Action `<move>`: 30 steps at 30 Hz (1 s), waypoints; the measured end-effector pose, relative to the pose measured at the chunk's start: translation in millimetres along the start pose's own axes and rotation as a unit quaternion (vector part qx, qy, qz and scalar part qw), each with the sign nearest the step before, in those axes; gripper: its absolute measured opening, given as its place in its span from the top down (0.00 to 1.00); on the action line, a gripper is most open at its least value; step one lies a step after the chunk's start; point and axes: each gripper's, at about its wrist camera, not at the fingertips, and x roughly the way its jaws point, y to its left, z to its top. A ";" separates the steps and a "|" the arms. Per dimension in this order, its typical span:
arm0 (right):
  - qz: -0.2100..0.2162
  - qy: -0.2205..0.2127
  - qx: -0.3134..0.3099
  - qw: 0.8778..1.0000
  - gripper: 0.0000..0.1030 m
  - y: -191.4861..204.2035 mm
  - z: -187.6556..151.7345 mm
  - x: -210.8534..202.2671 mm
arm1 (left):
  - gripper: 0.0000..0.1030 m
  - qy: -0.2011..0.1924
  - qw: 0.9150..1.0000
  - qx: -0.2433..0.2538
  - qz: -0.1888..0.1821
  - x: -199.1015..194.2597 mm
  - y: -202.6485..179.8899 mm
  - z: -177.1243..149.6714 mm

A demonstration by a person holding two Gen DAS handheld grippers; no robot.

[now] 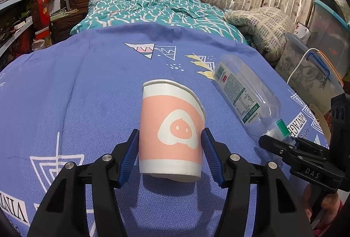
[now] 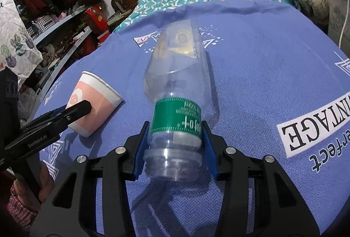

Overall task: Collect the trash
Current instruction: 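Hold the pink cup in the left gripper while the right holds the bottle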

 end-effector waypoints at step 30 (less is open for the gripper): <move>-0.004 -0.003 -0.006 1.000 0.56 6.1 -1.6 -2.1 | 0.46 0.001 1.000 -0.002 -0.002 0.0 1.2 0.2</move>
